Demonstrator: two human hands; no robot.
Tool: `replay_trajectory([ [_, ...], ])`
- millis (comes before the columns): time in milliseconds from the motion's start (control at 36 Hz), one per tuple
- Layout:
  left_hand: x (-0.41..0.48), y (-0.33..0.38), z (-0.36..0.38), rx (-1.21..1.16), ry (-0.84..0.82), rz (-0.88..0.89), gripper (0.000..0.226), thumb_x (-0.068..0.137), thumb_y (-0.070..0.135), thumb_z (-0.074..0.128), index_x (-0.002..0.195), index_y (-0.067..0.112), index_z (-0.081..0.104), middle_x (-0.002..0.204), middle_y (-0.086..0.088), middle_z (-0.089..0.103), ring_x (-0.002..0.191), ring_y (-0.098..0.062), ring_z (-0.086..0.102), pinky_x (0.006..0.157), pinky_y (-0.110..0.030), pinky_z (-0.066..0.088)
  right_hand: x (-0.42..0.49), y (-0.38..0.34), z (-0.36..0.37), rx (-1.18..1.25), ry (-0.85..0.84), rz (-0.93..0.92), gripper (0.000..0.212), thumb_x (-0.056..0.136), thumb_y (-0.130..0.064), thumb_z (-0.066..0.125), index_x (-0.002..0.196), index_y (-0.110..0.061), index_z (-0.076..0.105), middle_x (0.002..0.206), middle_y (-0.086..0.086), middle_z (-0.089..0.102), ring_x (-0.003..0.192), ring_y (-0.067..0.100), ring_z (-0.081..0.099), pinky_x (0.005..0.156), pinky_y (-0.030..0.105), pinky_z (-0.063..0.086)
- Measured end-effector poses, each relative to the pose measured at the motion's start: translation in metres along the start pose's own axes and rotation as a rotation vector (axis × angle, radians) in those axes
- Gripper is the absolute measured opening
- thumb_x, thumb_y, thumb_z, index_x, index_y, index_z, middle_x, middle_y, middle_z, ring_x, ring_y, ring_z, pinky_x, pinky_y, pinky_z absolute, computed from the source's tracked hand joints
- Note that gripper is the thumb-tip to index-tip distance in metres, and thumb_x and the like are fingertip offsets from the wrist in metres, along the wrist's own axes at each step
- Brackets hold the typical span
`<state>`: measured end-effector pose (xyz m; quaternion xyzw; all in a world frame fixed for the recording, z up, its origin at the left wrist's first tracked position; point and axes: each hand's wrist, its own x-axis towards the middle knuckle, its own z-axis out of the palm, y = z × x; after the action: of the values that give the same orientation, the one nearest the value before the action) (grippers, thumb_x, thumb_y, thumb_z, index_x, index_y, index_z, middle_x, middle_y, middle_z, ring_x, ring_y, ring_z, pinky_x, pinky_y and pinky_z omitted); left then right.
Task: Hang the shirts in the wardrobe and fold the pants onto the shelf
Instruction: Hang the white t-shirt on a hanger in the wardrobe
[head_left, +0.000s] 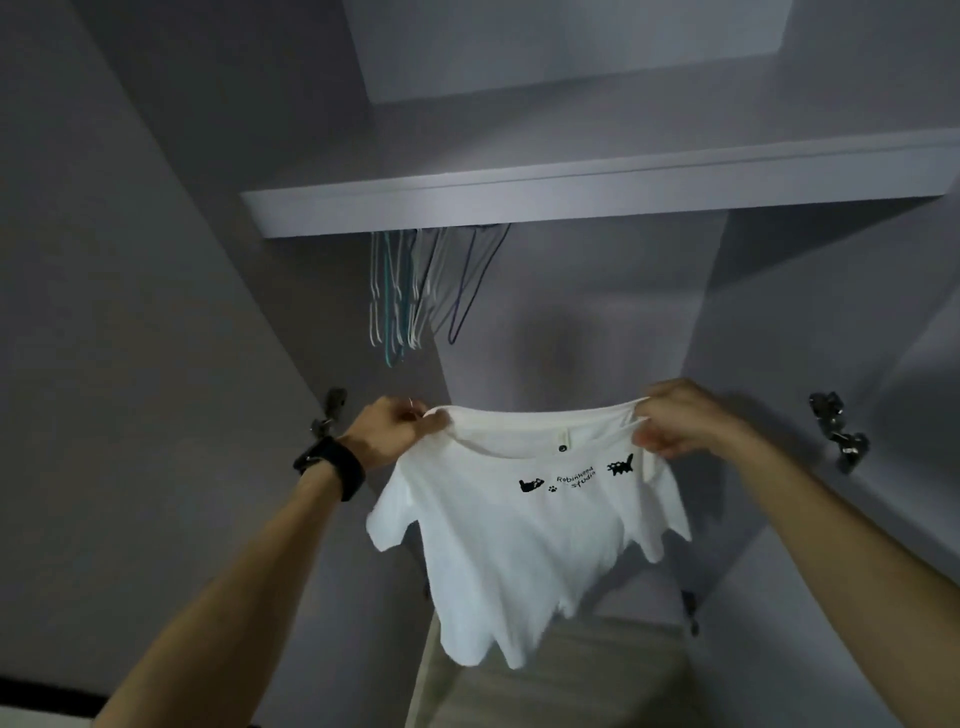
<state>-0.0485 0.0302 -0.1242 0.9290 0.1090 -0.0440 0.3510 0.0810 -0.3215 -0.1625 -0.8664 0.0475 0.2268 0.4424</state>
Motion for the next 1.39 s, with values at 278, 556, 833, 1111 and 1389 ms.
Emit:
replay_trajectory([
  [278,-0.025,-0.026,-0.019,-0.219,-0.062,0.01,0.037,0.085,0.04,0.079,0.076,0.011,0.059,0.073,0.001,0.062,0.074,-0.016,0.059,0.074,-0.032,0.045,0.012,-0.002,0.059,0.458,0.184,-0.195,0.035,0.078,0.0,0.079,0.108,-0.017,0.074,0.083,-0.003,0.072,0.07,0.006,0.069,0.071,0.017,0.055],
  [556,-0.02,-0.055,-0.039,-0.296,-0.159,-0.012,0.032,0.075,0.026,0.088,0.095,0.011,0.067,0.099,-0.004,0.074,0.094,-0.019,0.07,0.087,-0.032,0.055,0.014,-0.005,0.092,0.245,0.179,-0.288,0.006,0.085,-0.012,0.073,0.083,-0.017,0.074,0.087,0.006,0.074,0.087,0.027,0.068,0.094,0.05,0.055],
  [833,-0.014,-0.074,-0.042,-0.284,-0.02,-0.008,0.017,0.077,0.032,0.087,0.074,0.02,0.075,0.08,0.003,0.074,0.082,-0.012,0.07,0.076,-0.029,0.052,0.004,-0.02,0.084,-0.386,0.26,-0.245,0.02,0.085,-0.017,0.064,0.099,-0.026,0.074,0.103,0.002,0.075,0.107,0.028,0.066,0.092,0.029,0.05],
  [1111,-0.006,-0.093,-0.025,-0.221,0.131,0.058,0.027,0.087,0.046,0.075,0.078,0.021,0.071,0.075,0.005,0.07,0.074,-0.011,0.067,0.074,-0.038,0.052,0.0,-0.026,0.078,0.426,-0.231,-0.041,0.017,0.087,0.001,0.067,0.102,0.004,0.074,0.095,0.018,0.075,0.073,0.024,0.07,0.067,0.031,0.06],
  [1389,-0.022,-0.086,-0.025,0.182,0.34,0.051,0.035,0.102,0.053,0.042,0.12,0.028,0.06,0.117,-0.004,0.07,0.104,-0.034,0.065,0.083,-0.041,0.053,-0.001,-0.001,0.108,-0.193,0.205,-0.475,0.007,0.09,-0.021,0.074,0.087,-0.016,0.077,0.078,-0.006,0.074,0.082,0.018,0.07,0.079,0.033,0.053],
])
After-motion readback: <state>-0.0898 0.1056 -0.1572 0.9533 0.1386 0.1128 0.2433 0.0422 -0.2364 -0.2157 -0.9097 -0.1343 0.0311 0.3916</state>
